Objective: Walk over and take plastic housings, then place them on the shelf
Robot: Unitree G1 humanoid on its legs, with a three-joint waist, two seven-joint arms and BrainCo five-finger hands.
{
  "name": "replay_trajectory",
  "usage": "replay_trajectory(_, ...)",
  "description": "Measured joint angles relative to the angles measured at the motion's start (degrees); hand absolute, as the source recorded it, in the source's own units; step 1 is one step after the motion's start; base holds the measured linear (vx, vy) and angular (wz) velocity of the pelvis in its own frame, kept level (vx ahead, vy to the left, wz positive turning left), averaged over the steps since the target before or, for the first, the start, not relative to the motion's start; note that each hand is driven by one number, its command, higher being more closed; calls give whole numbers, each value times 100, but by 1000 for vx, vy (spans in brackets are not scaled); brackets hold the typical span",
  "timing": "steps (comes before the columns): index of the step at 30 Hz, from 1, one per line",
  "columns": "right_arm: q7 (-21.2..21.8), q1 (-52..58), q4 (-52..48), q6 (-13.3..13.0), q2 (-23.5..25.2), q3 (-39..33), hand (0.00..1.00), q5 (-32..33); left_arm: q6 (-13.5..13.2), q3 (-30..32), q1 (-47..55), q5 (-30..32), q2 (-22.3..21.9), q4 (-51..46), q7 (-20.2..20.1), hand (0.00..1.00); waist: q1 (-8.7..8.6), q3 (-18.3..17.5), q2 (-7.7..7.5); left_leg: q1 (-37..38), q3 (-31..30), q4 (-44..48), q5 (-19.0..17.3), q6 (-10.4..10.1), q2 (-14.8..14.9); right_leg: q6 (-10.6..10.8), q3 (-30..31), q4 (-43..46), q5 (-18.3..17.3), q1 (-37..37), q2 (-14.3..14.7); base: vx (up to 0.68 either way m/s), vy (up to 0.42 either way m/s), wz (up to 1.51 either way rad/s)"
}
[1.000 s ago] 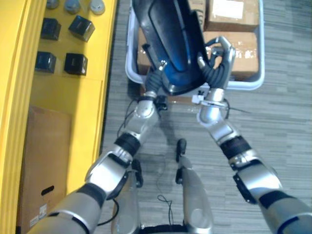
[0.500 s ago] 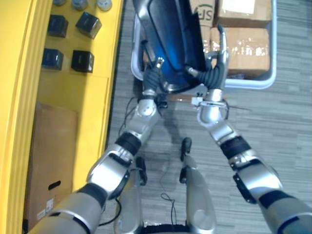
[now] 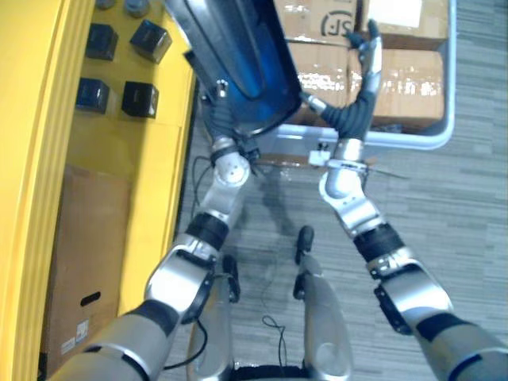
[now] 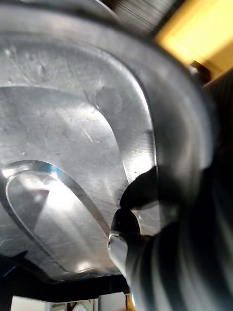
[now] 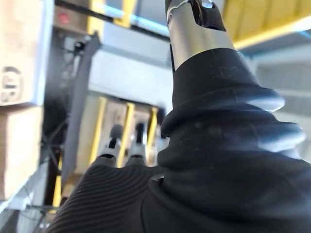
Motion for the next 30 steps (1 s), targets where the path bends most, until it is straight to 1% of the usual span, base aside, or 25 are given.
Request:
replay_trajectory(1,-15,53,-134,0,1,-43,0,33,108,10,14,156,49,-32,121,100,1,0,-1,1,-1,4,0,0,0,0,0,0,0,2,0,0,0,0)
replay_trajectory(2,-19,83,-225,0,-1,-83,0,55,150,12,34,245,84,-47,161,100,-3,-1,-2,4,2,4,0,0,0,0,3,0,0,4,0,0,0,0)
replay_trajectory(4,-146,259,-737,-6,-18,-367,0,329,291,74,159,427,181,-180,213,100,-22,-5,-9,10,4,5,-1,0,1,0,7,0,0,11,2,0,0,0)
replay_trajectory(7,-312,461,-1339,-19,-124,-866,0,648,343,208,308,463,323,-254,250,100,-91,-14,-33,34,11,8,-4,0,4,2,17,0,1,34,6,0,0,0)
replay_trajectory(9,-388,672,-1574,-18,-213,-1130,0,670,377,322,483,477,396,-406,286,100,-158,-16,-40,107,14,4,-20,-2,15,12,19,-24,-7,120,18,5,1,-2)
replay_trajectory(12,-327,1250,-1840,-6,-314,-1570,0,913,356,408,692,507,541,-669,341,100,-218,-38,-107,203,31,1,-55,-12,49,30,35,-83,-24,220,54,4,1,-6)
replay_trajectory(13,-249,1387,-1858,-3,-329,-1655,0,1000,334,416,705,505,576,-704,336,100,-228,-46,-121,206,31,-2,-55,-12,50,33,35,-89,-27,225,55,0,0,0)
replay_trajectory(15,174,1943,-1871,14,-319,-1907,0,1431,150,463,764,501,695,-884,266,100,-277,-35,-172,290,39,-25,-64,-9,48,68,26,-207,-42,353,60,0,0,0)
replay_trajectory(16,291,2101,-1871,28,-309,-1915,0,1545,81,462,815,501,723,-932,235,100,-293,-35,-177,340,42,-42,-71,-9,49,72,25,-234,-39,407,63,52,16,-5)
replay_trajectory(17,507,2436,-1871,67,-272,-1924,0,1652,-14,455,947,502,759,-1101,164,100,-299,-37,-195,493,67,-114,-79,-8,48,67,32,-269,-35,532,62,69,19,-5)
replay_trajectory(18,746,2753,-1871,104,-197,-1956,0,1660,-112,449,1095,501,759,-1296,103,100,-298,-41,-204,639,79,-176,-88,-12,50,70,33,-299,-43,661,63,83,19,-5)
replay_trajectory(20,1010,3072,-1873,116,-72,-2040,0,1668,-273,440,1311,503,759,-1578,22,100,-295,-45,-223,842,95,-273,-93,-17,52,91,31,-351,-66,845,63,78,15,-2)
replay_trajectory(21,1194,3289,-1878,121,-40,-2102,0,1777,-404,439,1506,505,766,-1804,-73,100,-287,-47,-236,1034,103,-358,-94,-17,43,103,19,-425,-75,1032,58,91,18,2)
replay_trajectory(23,1374,3499,-1884,122,-13,-2170,0,1777,-477,446,1753,504,777,-2071,-154,100,-270,-65,-262,1247,106,-475,-94,-17,28,112,-1,-499,-82,1234,56,76,13,1)
replay_trajectory(25,1670,3826,-1884,177,119,-2205,0,1801,-636,483,2219,497,820,-2404,-361,100,-232,-311,-350,1423,131,-649,-90,-21,15,121,-19,-615,-84,1390,61,98,5,0)
replay_trajectory(26,1737,3906,-1883,214,135,-2205,0,1829,-636,487,2316,498,825,-2481,-402,100,-224,-382,-372,1468,127,-690,-85,-26,9,124,-36,-649,-82,1426,60,112,3,3)
replay_trajectory(27,1850,4079,-1880,288,169,-2220,0,1859,-635,511,2516,501,827,-2628,-511,100,-183,-574,-405,1515,128,-782,-72,-35,-7,128,-53,-705,-80,1462,57,134,5,11)
replay_trajectory(29,2019,4267,-1870,348,215,-2278,0,1880,-631,548,2758,501,831,-2834,-656,100,-150,-740,-402,1710,85,-932,-50,-42,-32,130,-137,-839,-78,1692,51,135,8,14)
replay_trajectory(30,2101,4348,-1870,349,248,-2274,0,1884,-625,606,2954,501,847,-2977,-741,100,-135,-912,-397,1815,58,-1045,-31,-49,-52,134,-168,-924,-81,1800,50,135,8,12)
